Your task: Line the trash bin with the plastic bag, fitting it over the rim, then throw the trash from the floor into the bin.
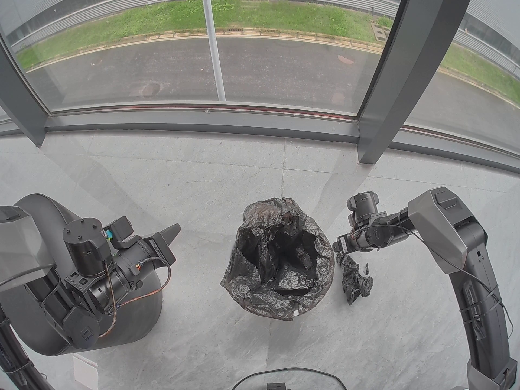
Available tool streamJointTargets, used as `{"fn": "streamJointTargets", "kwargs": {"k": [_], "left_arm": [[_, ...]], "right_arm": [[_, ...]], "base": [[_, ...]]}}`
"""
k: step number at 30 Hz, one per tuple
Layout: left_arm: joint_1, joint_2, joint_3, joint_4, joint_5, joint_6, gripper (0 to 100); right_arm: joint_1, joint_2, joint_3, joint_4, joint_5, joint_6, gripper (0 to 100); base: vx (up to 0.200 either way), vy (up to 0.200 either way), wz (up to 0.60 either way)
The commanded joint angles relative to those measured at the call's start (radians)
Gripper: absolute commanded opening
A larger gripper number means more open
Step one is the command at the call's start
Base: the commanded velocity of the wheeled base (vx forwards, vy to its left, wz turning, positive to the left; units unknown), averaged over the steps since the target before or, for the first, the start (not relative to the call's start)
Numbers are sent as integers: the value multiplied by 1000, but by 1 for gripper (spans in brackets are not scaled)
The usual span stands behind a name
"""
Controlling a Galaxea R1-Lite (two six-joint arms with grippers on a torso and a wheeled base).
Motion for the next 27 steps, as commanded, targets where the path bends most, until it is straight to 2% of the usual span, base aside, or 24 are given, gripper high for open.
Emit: {"fn": "streamJointTargets", "kwargs": {"k": [1,27], "left_arm": [[0,7,0,-1,0,0,0],[0,33,-3,-8,2,-2,0]], "right_arm": [[12,37,-20,1,-1,0,100],[-2,43,-14,61,-10,6,100]], "base": [[0,0,0],[0,0,0]]}}
